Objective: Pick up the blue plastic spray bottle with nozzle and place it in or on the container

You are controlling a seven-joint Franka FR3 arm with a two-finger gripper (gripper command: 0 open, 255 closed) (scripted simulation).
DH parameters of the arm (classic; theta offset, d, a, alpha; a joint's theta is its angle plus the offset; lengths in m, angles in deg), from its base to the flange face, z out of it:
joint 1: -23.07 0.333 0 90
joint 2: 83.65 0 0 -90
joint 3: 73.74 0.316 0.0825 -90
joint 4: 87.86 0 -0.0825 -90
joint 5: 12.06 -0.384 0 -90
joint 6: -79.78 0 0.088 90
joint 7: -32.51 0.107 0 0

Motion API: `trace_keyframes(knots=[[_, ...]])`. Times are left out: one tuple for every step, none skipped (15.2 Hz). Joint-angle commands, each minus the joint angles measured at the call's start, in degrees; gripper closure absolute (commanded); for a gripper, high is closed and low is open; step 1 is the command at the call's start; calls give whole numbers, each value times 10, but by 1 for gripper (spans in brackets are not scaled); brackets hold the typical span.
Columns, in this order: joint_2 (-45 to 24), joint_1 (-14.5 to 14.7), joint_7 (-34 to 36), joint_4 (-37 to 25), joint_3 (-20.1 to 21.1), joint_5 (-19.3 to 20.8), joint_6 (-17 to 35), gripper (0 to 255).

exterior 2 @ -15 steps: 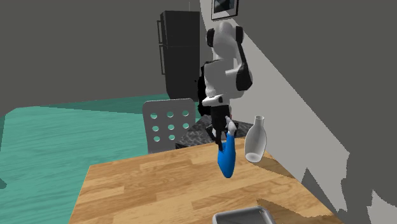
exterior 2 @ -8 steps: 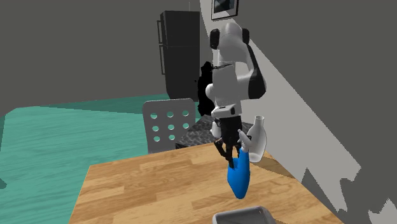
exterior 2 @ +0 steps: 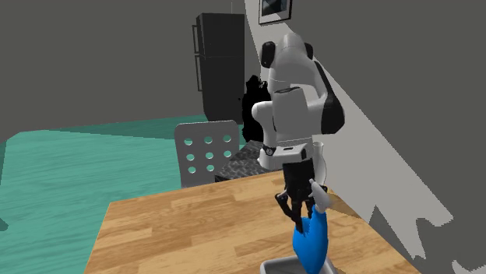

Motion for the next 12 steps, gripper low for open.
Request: trace_keyframes(knots=[[-12,-2,-7,-1,3,-8,10,255],[-16,-3,-11,1,5,-13,16,255],[-20,-4,-15,3,7,-17,22,255],[-24,-5,-20,6,9,-22,28,255],[-28,-6,-24,8,11,-26,34,255],[-33,-8,-28,10,13,-31,40,255],[-37,-9,-33,11,15,-35,46,255],[-42,-10,-38,13,17,-40,52,255],[-46,-12,-42,15,20,-45,58,255],[-49,-13,-45,15,21,-48,61,255],[-49,-13,-45,15,21,-48,61,255],[-49,-13,-45,15,21,-48,61,255]])
